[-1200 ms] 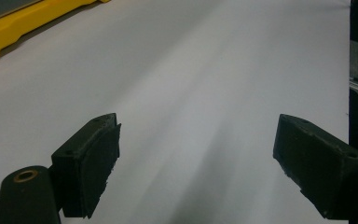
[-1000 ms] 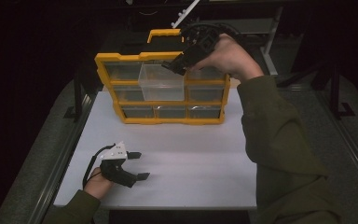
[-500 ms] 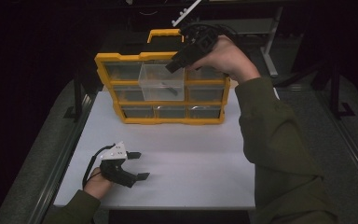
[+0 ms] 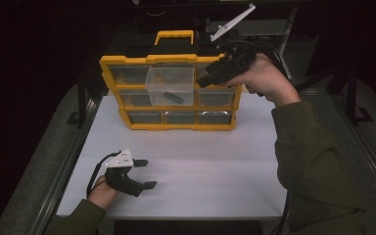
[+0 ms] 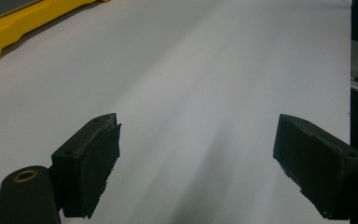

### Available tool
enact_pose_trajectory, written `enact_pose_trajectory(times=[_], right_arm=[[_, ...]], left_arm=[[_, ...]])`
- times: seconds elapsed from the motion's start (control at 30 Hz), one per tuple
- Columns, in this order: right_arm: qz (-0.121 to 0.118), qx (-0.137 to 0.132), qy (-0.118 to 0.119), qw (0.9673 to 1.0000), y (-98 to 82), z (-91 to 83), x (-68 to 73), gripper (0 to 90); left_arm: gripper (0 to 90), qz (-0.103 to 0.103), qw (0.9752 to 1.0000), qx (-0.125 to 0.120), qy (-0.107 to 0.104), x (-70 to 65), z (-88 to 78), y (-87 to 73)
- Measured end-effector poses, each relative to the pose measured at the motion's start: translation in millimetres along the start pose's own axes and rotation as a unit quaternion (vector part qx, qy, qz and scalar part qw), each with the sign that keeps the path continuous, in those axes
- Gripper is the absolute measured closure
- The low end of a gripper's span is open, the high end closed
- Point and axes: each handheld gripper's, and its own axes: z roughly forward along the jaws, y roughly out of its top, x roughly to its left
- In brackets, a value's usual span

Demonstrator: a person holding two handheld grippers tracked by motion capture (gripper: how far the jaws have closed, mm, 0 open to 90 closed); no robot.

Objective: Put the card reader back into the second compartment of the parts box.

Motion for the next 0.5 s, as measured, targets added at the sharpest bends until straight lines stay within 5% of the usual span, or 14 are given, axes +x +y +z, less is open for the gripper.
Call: enact_pose_trajectory(times=[0.5], right_arm=[[0.016,0.003,-0.018,0.9997,-72.7,20.0,6.2,19.7]], left_arm=[[14.6,0.001,1.0000,0.001,0.002,-0.4,0.3,-0.5]])
